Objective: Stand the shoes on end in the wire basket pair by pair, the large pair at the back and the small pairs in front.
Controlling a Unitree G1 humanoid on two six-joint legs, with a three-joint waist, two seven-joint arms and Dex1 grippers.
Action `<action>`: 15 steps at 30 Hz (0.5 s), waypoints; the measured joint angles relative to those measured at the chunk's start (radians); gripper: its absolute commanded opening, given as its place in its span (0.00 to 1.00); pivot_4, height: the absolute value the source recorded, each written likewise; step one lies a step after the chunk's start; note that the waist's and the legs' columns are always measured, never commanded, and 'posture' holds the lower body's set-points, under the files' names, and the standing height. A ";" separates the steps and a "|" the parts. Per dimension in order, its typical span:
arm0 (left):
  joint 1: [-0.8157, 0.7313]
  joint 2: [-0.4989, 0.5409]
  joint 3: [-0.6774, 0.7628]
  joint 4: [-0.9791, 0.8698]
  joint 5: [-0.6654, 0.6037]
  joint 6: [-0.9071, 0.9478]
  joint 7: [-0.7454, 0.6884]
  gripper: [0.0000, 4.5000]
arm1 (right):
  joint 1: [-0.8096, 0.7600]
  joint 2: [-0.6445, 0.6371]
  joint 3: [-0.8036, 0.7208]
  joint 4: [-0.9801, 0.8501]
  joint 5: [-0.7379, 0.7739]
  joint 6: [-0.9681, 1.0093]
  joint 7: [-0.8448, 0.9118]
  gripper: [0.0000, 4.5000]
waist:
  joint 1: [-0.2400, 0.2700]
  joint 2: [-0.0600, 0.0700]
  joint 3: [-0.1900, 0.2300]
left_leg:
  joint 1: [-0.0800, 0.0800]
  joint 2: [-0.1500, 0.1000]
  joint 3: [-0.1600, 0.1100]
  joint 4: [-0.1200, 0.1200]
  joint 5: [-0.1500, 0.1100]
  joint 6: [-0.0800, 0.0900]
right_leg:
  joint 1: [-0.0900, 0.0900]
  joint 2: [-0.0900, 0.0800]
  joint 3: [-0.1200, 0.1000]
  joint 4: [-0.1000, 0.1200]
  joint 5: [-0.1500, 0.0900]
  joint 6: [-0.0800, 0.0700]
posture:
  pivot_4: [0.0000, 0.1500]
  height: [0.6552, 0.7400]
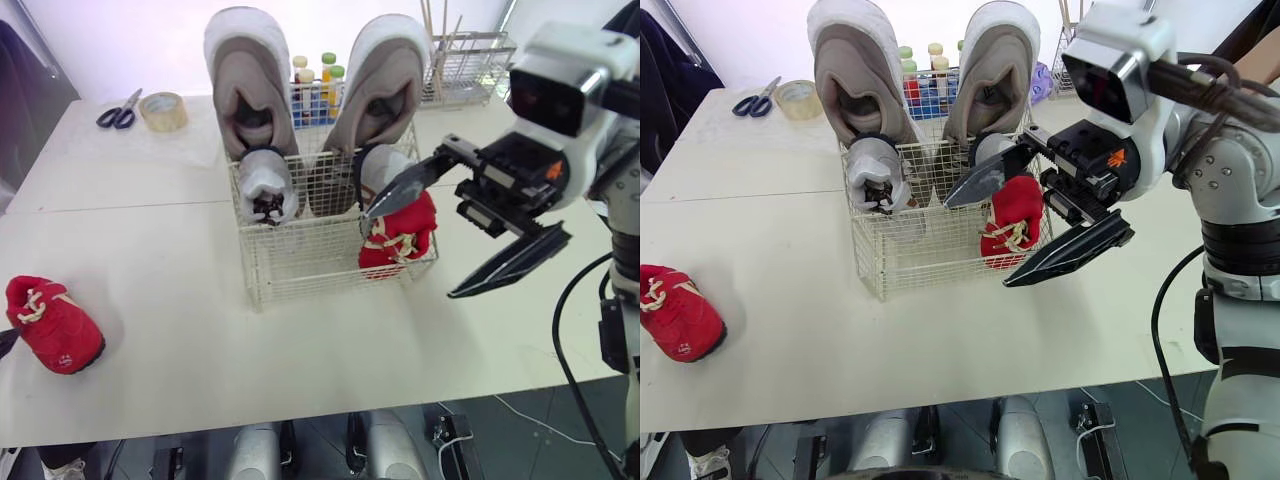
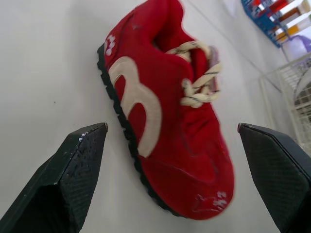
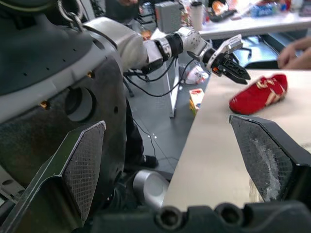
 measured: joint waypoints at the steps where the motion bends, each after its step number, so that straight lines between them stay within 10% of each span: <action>1: -0.026 0.001 -0.018 0.021 0.010 -0.011 -0.004 1.00 | -0.002 -0.004 -0.001 0.000 -0.001 0.004 0.000 0.99 | 0.000 0.000 0.000 | 0.000 0.000 0.000 0.000 0.000 0.000 | 0.000 -0.001 0.000 0.000 0.000 0.000 | 1.00 1.00; 8: -0.165 0.001 -0.111 0.117 0.060 -0.063 -0.006 1.00 | -0.001 -0.097 -0.005 -0.047 0.002 0.041 0.000 0.99 | 0.004 0.000 0.000 | 0.000 -0.001 0.000 0.000 0.000 0.000 | 0.000 -0.002 -0.002 0.000 0.000 0.000 | 1.00 1.00; 15: -0.246 -0.002 -0.151 0.204 0.094 -0.104 -0.002 0.38 | 0.047 -0.118 -0.023 -0.101 -0.024 0.057 -0.015 1.00 | 0.005 0.000 0.000 | 0.000 -0.001 0.001 0.000 0.000 0.000 | 0.000 -0.003 -0.004 0.000 0.001 -0.001 | 1.00 1.00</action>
